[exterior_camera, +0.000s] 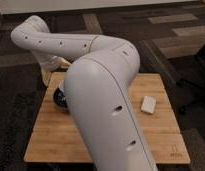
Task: Place the ceramic cup in the ceramic bowl
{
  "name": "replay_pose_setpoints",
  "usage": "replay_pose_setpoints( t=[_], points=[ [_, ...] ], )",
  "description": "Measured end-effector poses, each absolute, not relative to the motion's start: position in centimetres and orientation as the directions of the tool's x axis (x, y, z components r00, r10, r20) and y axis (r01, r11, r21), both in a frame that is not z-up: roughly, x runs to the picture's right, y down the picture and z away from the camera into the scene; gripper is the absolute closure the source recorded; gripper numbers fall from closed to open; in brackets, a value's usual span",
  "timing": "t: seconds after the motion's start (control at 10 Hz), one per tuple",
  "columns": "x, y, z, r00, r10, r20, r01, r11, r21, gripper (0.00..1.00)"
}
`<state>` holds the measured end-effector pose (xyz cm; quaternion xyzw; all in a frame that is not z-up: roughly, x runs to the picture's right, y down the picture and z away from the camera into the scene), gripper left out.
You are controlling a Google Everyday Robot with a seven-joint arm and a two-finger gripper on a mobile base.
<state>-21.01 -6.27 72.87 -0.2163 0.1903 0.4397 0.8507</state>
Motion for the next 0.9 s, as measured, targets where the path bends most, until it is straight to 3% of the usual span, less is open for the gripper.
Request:
replay_pose_setpoints(
  t=[0.9],
  points=[
    [-17.8,-9.1,72.1,0.404,0.726,-0.557,-0.913,0.354,-0.202,0.2]
  ],
)
